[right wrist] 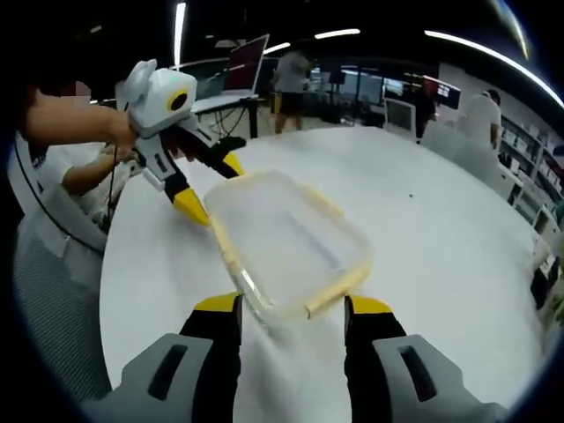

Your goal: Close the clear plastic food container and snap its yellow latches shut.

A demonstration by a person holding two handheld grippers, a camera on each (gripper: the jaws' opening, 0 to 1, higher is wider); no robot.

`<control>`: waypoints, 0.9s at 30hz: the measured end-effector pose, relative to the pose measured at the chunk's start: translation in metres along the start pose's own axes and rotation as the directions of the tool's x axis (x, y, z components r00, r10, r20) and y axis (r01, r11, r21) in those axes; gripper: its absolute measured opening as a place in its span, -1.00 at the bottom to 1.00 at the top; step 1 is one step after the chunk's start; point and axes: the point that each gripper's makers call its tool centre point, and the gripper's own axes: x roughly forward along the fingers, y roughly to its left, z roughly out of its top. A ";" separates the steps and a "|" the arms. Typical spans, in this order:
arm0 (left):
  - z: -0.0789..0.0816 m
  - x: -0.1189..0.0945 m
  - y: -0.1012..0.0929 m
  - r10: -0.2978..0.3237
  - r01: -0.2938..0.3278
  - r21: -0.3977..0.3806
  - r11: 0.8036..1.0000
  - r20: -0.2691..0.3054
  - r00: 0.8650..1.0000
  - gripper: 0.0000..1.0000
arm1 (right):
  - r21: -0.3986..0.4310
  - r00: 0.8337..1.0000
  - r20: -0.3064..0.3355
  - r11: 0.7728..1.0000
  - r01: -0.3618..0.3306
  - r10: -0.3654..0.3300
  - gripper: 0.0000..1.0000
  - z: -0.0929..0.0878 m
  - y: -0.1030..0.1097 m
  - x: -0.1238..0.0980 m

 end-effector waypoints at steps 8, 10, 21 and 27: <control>-0.002 0.000 -0.008 -0.011 0.011 0.000 1.000 0.002 1.000 -0.18 | 0.007 1.000 -0.011 1.000 -0.001 0.001 -0.13 -0.009 0.006 -0.003; -0.003 0.000 -0.010 -0.012 0.012 -0.001 1.000 0.002 1.000 -0.17 | 0.010 1.000 -0.011 1.000 0.008 -0.008 -0.12 -0.009 0.005 -0.005; 0.000 -0.019 -0.020 0.011 -0.008 -0.047 0.999 0.053 0.999 -0.02 | 0.041 0.998 0.031 0.998 0.055 -0.056 0.01 -0.005 0.011 -0.026; -0.001 -0.033 -0.028 0.017 -0.010 -0.093 0.996 0.079 0.997 0.11 | 0.059 0.995 0.054 0.995 0.081 -0.084 0.09 -0.006 0.018 -0.039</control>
